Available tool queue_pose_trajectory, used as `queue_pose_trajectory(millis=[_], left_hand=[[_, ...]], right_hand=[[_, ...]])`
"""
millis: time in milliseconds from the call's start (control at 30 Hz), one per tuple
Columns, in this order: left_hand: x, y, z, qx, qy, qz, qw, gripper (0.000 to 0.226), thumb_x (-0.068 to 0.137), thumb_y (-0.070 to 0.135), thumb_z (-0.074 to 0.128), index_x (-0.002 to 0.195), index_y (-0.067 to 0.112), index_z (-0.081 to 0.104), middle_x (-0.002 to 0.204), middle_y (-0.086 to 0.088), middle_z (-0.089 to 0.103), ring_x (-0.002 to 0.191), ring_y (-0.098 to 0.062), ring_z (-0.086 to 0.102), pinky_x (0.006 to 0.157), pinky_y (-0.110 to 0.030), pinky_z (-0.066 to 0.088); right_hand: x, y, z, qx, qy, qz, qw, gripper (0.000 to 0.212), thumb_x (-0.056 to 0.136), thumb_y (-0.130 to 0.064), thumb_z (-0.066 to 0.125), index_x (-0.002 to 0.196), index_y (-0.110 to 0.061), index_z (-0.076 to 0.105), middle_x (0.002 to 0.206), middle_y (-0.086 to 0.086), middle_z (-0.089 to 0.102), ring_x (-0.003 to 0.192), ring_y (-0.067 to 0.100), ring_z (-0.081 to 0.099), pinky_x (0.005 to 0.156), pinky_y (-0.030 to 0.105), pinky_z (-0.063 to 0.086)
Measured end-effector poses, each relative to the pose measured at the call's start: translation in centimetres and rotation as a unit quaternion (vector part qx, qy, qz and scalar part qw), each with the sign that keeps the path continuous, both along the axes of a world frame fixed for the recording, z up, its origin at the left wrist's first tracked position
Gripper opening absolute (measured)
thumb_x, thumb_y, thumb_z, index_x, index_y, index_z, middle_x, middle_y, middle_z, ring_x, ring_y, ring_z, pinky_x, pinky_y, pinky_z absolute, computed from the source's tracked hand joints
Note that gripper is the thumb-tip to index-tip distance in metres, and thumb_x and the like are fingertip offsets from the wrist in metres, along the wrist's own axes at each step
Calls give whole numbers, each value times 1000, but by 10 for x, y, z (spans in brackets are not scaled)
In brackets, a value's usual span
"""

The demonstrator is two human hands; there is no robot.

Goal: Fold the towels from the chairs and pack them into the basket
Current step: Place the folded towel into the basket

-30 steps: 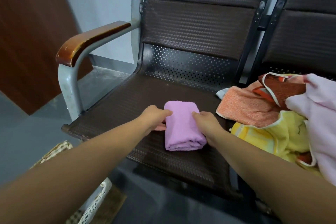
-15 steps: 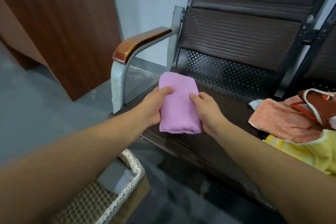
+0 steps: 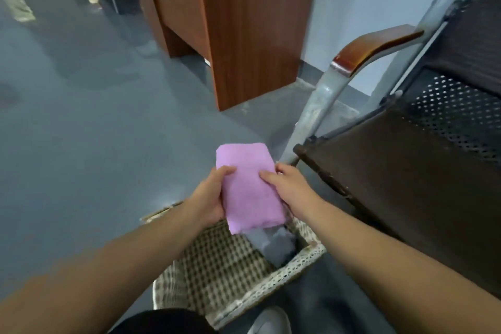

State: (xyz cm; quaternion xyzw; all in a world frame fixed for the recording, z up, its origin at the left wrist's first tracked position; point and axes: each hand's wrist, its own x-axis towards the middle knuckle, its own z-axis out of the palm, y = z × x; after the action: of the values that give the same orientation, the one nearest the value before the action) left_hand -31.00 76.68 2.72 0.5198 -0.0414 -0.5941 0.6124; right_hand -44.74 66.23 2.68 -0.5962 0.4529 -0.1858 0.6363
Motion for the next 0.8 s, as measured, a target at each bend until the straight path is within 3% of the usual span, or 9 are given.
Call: queue_pose_trajectory(millis=[133,233,400,467,600,700,800], left_hand=[[14,37,-69,58,12,33,998,39,92,14,58,129,2,59,123,-18,68,110,-29,68,86,-40,54],[8,55,-115,87,30,23,995,34,92,4,54,125,0,61,116,-19,71,100,-27,71,79,-37,57],[4,57,-184,214,34,20,976,20,96,14,55,113,6,63,117,-16,69,103,-30,65,72,-37,52],[10,50,-207,258,7,23,966,15,99,13,51,100,3,63,110,-20,65,97,-30,61,75,-38,51],[27,38,-227,277,-57,-1,959,16,94,23,63,96,7,65,105,-16,69,96,-27,65,91,-43,55],[39,33,-232,257,-130,-17,957,44,79,33,78,112,6,71,116,-10,72,111,-23,66,107,-42,47],[42,19,-186,258,-206,-54,942,39,88,26,68,121,4,68,123,-15,68,114,-29,64,106,-44,47]], right_hand=[[16,14,-59,75,106,114,985,20,90,-13,67,110,-12,68,106,9,74,100,28,70,87,43,56],[17,20,-99,115,184,177,960,24,89,-5,62,111,-11,66,108,12,71,97,27,67,75,39,55],[26,23,-144,92,273,221,932,28,90,-13,67,117,-8,61,99,6,66,87,19,64,61,26,51],[34,20,-156,68,300,228,924,33,89,-21,70,119,-10,59,106,9,68,95,23,65,71,30,55],[47,12,-168,40,312,242,918,35,93,-25,67,122,-8,58,122,13,66,107,30,64,90,36,54],[43,9,-150,-3,342,239,909,44,102,-26,51,139,-2,49,137,17,55,123,32,53,94,33,44],[30,4,-118,-44,304,215,927,49,101,-32,50,145,-9,45,144,12,51,128,31,50,89,28,39]])
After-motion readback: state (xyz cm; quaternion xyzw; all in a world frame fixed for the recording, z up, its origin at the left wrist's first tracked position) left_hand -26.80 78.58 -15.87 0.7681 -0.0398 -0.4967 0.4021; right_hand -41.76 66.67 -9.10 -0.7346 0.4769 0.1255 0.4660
